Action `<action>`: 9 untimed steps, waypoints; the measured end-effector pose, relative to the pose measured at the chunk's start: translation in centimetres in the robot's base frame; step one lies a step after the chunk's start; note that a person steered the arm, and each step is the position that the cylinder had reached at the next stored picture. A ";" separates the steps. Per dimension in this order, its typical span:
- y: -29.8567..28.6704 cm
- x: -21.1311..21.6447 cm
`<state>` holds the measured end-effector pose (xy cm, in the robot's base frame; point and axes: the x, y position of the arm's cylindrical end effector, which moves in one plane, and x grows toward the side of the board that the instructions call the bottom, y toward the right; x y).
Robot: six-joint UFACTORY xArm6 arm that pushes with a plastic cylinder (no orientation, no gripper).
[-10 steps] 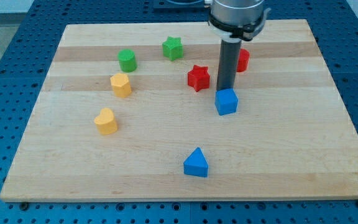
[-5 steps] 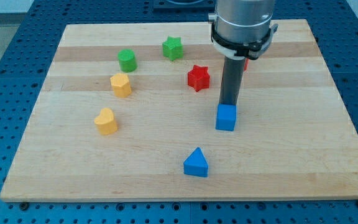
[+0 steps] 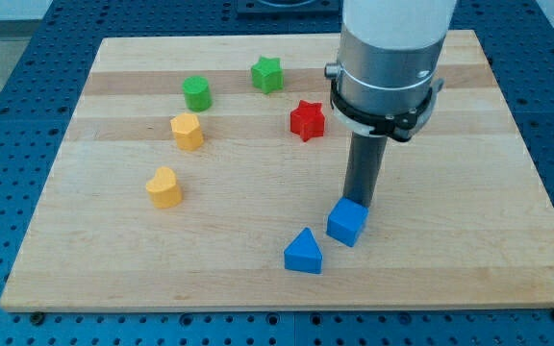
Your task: Push the blue cube closer to the blue triangle
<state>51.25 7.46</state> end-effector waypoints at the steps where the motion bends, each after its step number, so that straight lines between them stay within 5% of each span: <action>1: -0.2 0.9; 9: 0.2 4.7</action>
